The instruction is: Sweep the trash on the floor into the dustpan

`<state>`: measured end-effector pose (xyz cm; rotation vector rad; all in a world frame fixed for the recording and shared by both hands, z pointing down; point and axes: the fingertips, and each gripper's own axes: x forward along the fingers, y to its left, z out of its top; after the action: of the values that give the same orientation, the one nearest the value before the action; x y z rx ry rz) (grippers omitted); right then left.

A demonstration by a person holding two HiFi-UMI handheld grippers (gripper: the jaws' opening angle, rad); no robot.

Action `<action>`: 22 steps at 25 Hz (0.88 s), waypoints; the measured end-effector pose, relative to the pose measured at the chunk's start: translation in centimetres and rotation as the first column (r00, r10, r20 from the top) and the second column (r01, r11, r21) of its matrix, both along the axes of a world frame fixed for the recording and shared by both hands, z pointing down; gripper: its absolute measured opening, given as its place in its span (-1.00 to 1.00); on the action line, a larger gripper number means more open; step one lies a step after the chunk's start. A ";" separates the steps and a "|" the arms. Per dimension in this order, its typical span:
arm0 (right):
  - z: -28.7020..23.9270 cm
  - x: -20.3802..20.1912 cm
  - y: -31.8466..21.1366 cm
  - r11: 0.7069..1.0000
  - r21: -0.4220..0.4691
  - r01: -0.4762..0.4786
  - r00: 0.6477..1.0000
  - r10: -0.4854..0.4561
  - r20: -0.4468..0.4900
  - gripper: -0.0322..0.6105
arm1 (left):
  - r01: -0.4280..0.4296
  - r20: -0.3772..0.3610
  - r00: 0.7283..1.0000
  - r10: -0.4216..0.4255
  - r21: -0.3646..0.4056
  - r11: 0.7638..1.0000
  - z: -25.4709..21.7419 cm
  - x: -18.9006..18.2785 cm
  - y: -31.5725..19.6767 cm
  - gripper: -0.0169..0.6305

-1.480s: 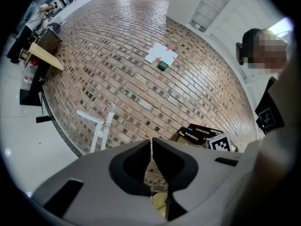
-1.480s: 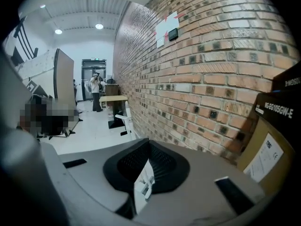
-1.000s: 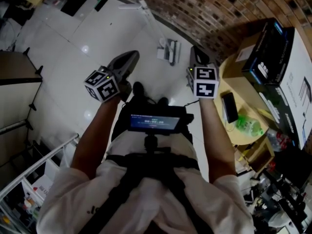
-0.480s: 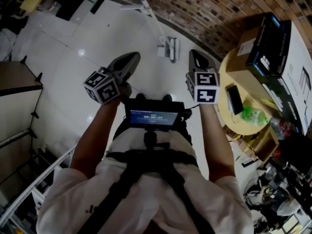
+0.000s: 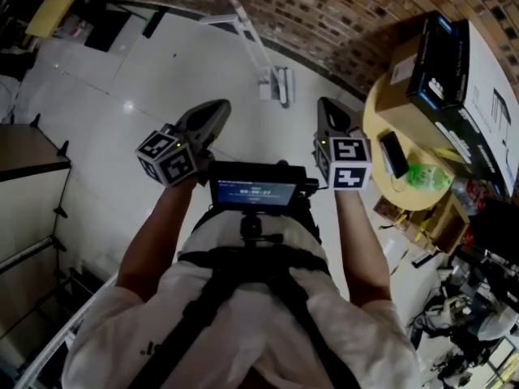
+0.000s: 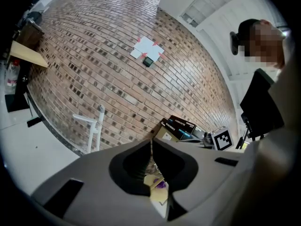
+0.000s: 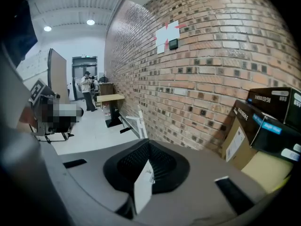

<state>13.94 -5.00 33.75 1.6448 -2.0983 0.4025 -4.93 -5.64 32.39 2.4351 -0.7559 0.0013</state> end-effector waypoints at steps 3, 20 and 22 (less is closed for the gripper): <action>-0.5 -0.4 1.0 1.000 0.006 -0.009 1.000 0.009 0.002 -0.90 | -0.006 0.000 1.000 0.006 0.005 1.000 -0.4 -0.9 0.7 -0.92; -3.1 2.1 2.3 0.997 0.055 -0.055 0.998 0.053 0.030 -0.90 | -0.002 -0.013 1.000 0.003 0.058 0.998 -3.2 -1.3 0.5 -0.93; -3.3 1.8 2.5 0.997 0.059 -0.052 0.998 0.050 0.027 -0.90 | -0.003 -0.014 1.000 0.004 0.061 0.998 -3.3 -1.4 0.7 -0.93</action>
<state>15.72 -2.46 30.45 1.7386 -2.1097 0.3830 -6.35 -4.97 29.08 2.4910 -0.7556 -0.0383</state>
